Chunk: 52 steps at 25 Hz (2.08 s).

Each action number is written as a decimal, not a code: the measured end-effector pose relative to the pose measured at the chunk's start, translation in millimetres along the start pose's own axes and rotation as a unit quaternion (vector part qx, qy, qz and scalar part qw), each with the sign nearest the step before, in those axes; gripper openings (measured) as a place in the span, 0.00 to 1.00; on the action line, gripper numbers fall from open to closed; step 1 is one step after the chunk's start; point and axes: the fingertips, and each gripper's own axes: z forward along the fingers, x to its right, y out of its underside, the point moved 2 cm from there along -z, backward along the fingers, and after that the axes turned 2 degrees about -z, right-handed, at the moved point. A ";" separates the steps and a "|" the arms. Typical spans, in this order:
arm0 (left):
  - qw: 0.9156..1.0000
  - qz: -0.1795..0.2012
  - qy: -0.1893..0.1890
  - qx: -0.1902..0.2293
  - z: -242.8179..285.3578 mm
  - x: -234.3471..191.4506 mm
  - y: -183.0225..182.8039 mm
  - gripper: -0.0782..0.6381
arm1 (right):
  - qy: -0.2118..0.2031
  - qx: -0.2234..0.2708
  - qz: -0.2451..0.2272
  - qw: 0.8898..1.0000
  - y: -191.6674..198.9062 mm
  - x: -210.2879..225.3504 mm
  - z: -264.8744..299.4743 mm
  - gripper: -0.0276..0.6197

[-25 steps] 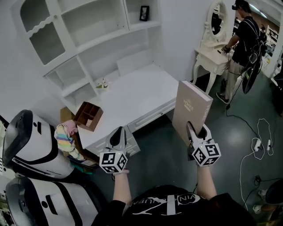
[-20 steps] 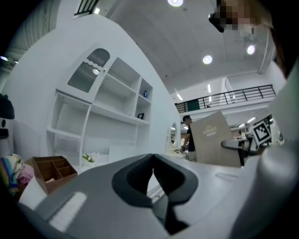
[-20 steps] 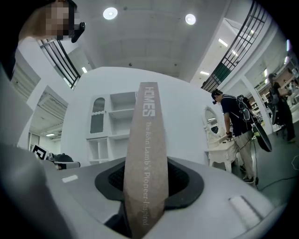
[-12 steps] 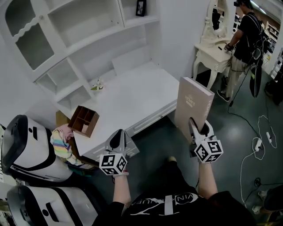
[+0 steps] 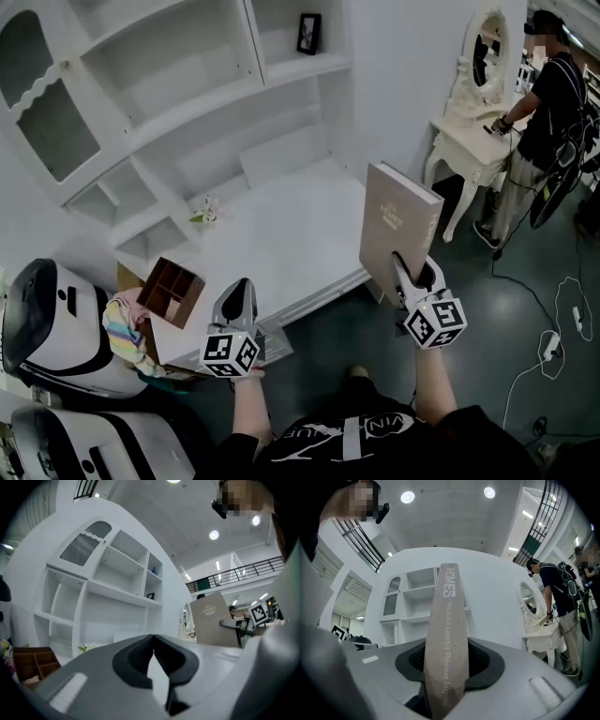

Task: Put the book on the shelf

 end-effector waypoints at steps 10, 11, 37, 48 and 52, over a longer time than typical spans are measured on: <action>1.000 -0.002 -0.026 0.008 98.5 11.2 -6.6 0.11 | -0.039 -0.002 -0.003 0.999 -6.0 66.5 86.8 0.32; 1.000 -0.002 -0.028 0.010 107.1 12.3 -7.2 0.11 | -0.043 -0.001 -0.003 0.999 -7.1 71.9 95.1 0.32; 0.999 0.001 0.003 0.036 308.4 9.0 -84.6 0.11 | -0.155 0.110 0.004 0.982 -177.1 100.7 307.3 0.32; 0.999 0.002 0.030 0.035 383.4 -10.5 -103.9 0.11 | -0.198 0.162 -0.018 0.967 -270.0 82.9 419.4 0.32; 0.999 -0.003 0.037 0.030 400.1 -14.1 -97.4 0.11 | -0.193 0.171 -0.042 0.965 -288.5 79.0 449.5 0.32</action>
